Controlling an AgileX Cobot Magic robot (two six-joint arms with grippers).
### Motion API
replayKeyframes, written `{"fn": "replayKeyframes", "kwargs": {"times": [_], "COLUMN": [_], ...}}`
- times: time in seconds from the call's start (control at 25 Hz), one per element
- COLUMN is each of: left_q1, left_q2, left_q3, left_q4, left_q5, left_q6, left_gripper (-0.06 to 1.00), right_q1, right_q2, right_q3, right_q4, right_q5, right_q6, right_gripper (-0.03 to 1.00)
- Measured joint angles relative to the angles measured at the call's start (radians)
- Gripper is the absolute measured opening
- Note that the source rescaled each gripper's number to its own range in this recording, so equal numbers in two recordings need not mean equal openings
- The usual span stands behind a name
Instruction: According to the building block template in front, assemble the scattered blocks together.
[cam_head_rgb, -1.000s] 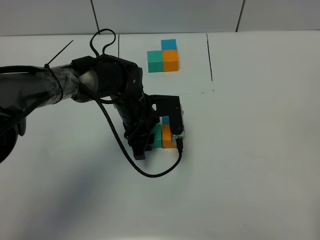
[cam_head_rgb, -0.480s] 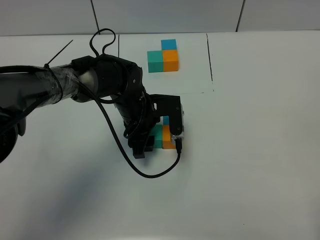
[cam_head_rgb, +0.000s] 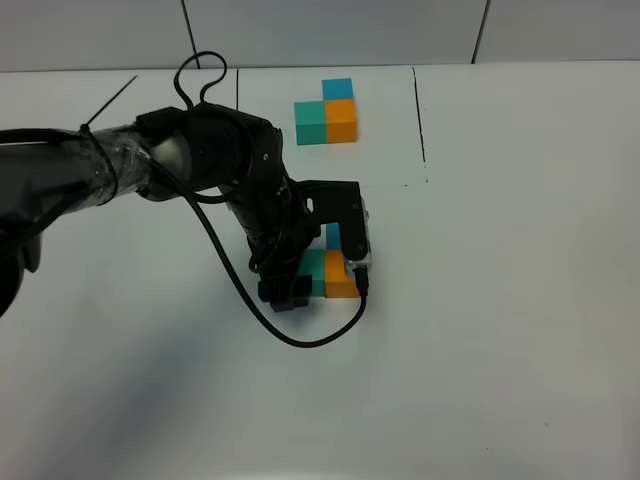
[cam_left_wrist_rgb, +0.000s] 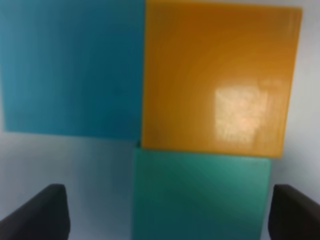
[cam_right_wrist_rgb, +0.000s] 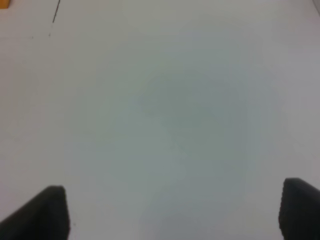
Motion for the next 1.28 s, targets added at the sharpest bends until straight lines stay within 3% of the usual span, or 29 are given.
{"fn": "replayKeyframes", "kwargs": {"times": [0.32, 0.52, 0.96, 1.28], "left_q1": [0.000, 0.036, 0.362, 0.535], "left_q2": [-0.200, -0.316, -0.412, -0.529], "left_q3": [0.000, 0.000, 0.000, 0.000], "left_q4": [0.019, 0.045, 0.052, 0.052], "left_q5": [0.082, 0.099, 0.083, 0.065], "left_q6": [-0.004, -0.075, -0.343, -0.549], "left_gripper": [1.00, 1.00, 0.99, 0.98], "right_q1": [0.000, 0.000, 0.000, 0.000], "right_q2": [0.000, 0.000, 0.000, 0.000], "right_q3": [0.000, 0.000, 0.000, 0.000], "right_q4": [0.000, 0.000, 0.000, 0.000], "right_q5": [0.000, 0.000, 0.000, 0.000], "right_q6": [0.000, 0.000, 0.000, 0.000], "right_gripper": [0.72, 0.72, 0.72, 0.72]}}
